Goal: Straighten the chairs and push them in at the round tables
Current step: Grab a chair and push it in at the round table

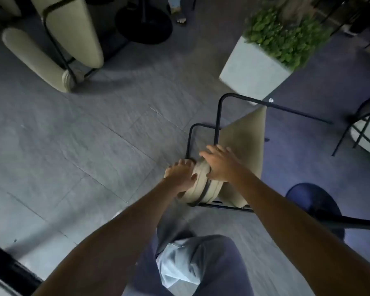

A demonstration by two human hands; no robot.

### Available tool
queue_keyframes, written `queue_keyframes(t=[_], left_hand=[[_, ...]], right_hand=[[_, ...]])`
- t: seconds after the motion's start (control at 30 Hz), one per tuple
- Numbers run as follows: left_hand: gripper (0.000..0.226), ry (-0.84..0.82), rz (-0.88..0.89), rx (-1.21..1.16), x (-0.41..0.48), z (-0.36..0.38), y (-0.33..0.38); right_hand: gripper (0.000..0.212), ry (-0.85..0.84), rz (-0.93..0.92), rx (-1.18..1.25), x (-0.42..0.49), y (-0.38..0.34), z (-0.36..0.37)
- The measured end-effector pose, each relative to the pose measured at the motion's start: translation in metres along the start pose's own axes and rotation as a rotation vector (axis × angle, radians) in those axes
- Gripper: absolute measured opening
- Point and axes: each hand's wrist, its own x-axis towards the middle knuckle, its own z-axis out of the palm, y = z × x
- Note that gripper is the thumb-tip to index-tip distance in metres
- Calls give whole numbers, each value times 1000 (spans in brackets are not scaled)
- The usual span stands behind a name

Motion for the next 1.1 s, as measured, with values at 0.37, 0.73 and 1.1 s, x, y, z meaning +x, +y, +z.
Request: queue_keyframes(t=[0.37,0.73,1.1], left_hand=[[89,-155,-89,-424,72,128,-34],[59,2,-143,-806,72,157,-21],[56,50,-71,-542,54,100,-20]], right_hand=[[61,-141,-107,-306,77,-26,89],[52,-67,-25,-344,87,-34,111],[69,70,106,-211,58,-37,83]])
